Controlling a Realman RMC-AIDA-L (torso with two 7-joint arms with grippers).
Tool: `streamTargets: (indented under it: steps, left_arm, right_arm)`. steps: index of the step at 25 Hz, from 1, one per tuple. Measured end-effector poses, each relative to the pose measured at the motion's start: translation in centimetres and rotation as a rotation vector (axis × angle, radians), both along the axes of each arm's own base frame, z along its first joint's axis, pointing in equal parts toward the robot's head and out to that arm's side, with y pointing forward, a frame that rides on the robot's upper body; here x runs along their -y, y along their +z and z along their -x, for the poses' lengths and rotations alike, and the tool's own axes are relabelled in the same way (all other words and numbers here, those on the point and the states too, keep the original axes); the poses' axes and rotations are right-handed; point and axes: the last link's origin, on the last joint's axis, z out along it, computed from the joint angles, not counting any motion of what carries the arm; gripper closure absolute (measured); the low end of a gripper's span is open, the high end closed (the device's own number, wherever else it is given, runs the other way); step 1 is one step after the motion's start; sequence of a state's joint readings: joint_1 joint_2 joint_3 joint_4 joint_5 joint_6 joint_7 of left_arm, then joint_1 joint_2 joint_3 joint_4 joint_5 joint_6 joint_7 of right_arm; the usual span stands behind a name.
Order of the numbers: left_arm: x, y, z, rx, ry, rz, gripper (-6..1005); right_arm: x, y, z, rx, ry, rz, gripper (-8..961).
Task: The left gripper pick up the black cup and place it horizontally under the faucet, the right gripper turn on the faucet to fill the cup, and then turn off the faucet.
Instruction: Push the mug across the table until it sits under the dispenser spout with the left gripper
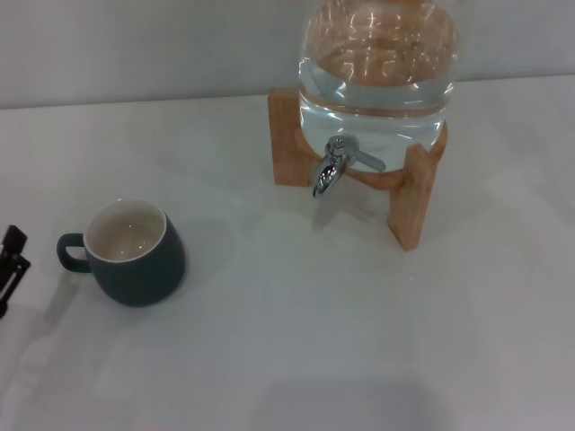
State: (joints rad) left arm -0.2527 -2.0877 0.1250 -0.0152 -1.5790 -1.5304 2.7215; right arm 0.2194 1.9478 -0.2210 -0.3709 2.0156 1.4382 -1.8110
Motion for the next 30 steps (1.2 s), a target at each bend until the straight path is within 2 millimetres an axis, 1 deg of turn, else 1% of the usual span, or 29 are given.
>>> streamTargets:
  steps: [6,14,30]
  left_arm:
    - [0.0,-1.1,-0.2,0.005,0.017,0.035,119]
    - [0.9,-2.5,-0.2,0.032,0.048,0.085,121]
    - [1.9,-3.0,1.1,0.028,0.125,0.11,126]
  right_arm:
    - [0.0,0.4,-0.1,0.007,-0.001,-0.002,110]
    - [0.0,0.4,-0.1,0.007,0.0,-0.002,110]
    - [-0.3,0.5,0.1,0.011,0.007,0.006,110]
